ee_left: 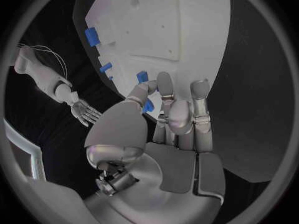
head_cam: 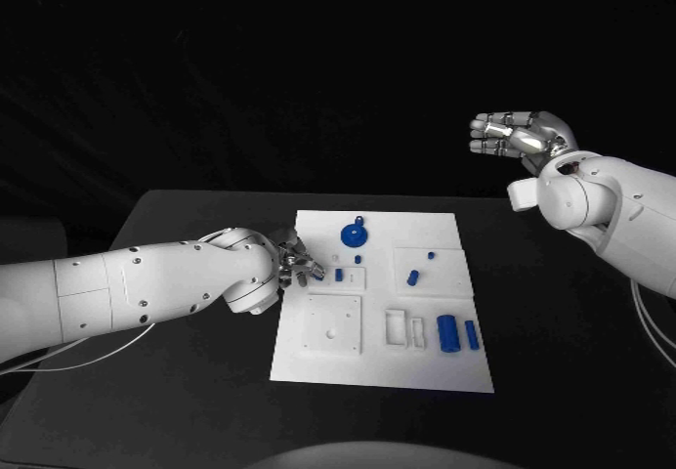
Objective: Assemble the parts on the task board
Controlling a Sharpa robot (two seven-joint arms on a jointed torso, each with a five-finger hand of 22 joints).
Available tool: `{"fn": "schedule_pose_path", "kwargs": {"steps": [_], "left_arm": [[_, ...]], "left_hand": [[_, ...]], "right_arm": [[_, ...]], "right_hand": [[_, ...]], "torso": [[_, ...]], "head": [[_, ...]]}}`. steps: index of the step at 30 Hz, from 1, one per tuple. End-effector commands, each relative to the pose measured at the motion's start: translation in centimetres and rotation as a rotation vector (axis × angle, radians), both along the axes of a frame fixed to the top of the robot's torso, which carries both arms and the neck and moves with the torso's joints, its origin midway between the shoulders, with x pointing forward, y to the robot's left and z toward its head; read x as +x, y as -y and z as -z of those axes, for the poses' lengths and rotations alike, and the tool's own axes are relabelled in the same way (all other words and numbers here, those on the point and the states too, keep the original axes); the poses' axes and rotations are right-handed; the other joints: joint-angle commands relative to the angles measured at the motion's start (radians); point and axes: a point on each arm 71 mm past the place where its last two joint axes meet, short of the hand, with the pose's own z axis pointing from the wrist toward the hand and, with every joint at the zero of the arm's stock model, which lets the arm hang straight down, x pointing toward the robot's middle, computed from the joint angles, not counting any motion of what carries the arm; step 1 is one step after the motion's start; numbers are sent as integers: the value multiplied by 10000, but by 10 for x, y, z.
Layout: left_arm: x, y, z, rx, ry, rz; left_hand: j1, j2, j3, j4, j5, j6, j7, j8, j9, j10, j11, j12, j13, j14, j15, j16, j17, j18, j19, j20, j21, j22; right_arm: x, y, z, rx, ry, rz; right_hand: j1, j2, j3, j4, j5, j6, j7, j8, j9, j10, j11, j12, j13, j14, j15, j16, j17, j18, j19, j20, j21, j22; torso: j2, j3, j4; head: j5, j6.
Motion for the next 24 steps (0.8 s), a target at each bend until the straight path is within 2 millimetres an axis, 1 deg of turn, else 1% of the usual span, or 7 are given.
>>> {"fn": "schedule_pose_path", "kwargs": {"steps": [1, 3, 6, 10, 13, 17, 24], "left_arm": [[-1, -1, 3, -40, -218, -93], [-1, 0, 3, -61, -224, -93], [-1, 0, 3, -95, -237, -100], [-1, 0, 4, -153, -314, -144], [-1, 0, 4, -211, -435, -187], [-2, 1, 5, -265, -553, -205], [-2, 1, 5, -299, -641, -174]], "left_hand": [[17, 25, 124, -114, -62, 1294, -905, 39, 26, 465, -68, 48, -7, 72, -31, 76, 32, -69, 14, 24, 34, 280], [15, 31, 117, -107, -95, 1312, -912, 44, 45, 464, -70, 69, 0, 78, -27, 102, 69, -70, 22, 30, 65, 289], [19, 52, 112, -104, -111, 1347, -924, 46, 93, 466, -79, 136, 24, 92, -25, 187, 182, -70, 40, 36, 151, 307], [18, 60, 113, -106, -109, 1369, -932, 51, 111, 466, -86, 171, 38, 101, -21, 228, 236, -71, 51, 41, 200, 317], [4, 65, 114, -107, -99, 1386, -938, 52, 132, 467, -88, 205, 52, 103, -16, 265, 284, -69, 48, 48, 229, 320], [16, 62, 122, -128, -99, 1391, -939, 49, 146, 466, -90, 220, 57, 104, -13, 284, 305, -67, 37, 53, 230, 317], [-27, 74, 133, -183, -68, 1486, -965, 58, 209, 471, -105, 327, 80, 119, 2, 376, 414, -60, 39, 76, 372, 336]], "right_arm": [[0, -3, -1, -61, 87, -213], [0, -3, -1, -60, 113, -219], [0, -4, -1, -62, 155, -236], [0, -6, -1, -71, 176, -269], [0, -7, -1, -74, 180, -289], [0, -7, -1, -79, 172, -291], [0, -5, 0, -90, 147, -271]], "right_hand": [[-75, 60, -32, -19, 48, 7, 44, -39, -14, 15, -20, -36, -9, -79, 13, -10, 11, -62, -43, 19, -27, -4], [-65, 88, -20, -19, 53, 13, 48, -37, -13, 16, -24, -37, -9, -71, 10, -5, 13, -62, -42, 19, -26, -4], [-61, 95, -15, -21, 46, 38, 44, -34, -11, 28, -25, -36, -9, -73, 12, -7, 12, -61, -38, 17, -25, -4], [-61, 95, -15, -21, 46, 38, 44, -34, -11, 28, -25, -36, -9, -73, 12, -7, 12, -61, -38, 17, -25, -4], [-63, 97, -5, -48, 37, 12, 57, -41, -15, 14, -23, -39, -10, -77, 13, -6, 13, -62, -46, 18, -25, -4], [-63, 96, -4, -51, 38, 13, 58, -41, -15, 14, -23, -39, -10, -77, 13, -6, 13, -62, -47, 18, -25, -4], [-62, 88, 6, -88, 52, 10, 60, -39, -14, -2, -20, -38, -10, -84, 13, -7, 12, -63, -58, 20, -27, -5]], "torso": [[9, -4, 1], [7, 1, 6], [3, 5, 3], [4, 4, -6], [-5, 2, 2], [-9, 2, -6], [-3, 3, 2]], "head": [[-13, -18], [-34, -25], [-30, -43], [-31, -49], [-56, -47], [-46, -49], [-41, -65]]}}
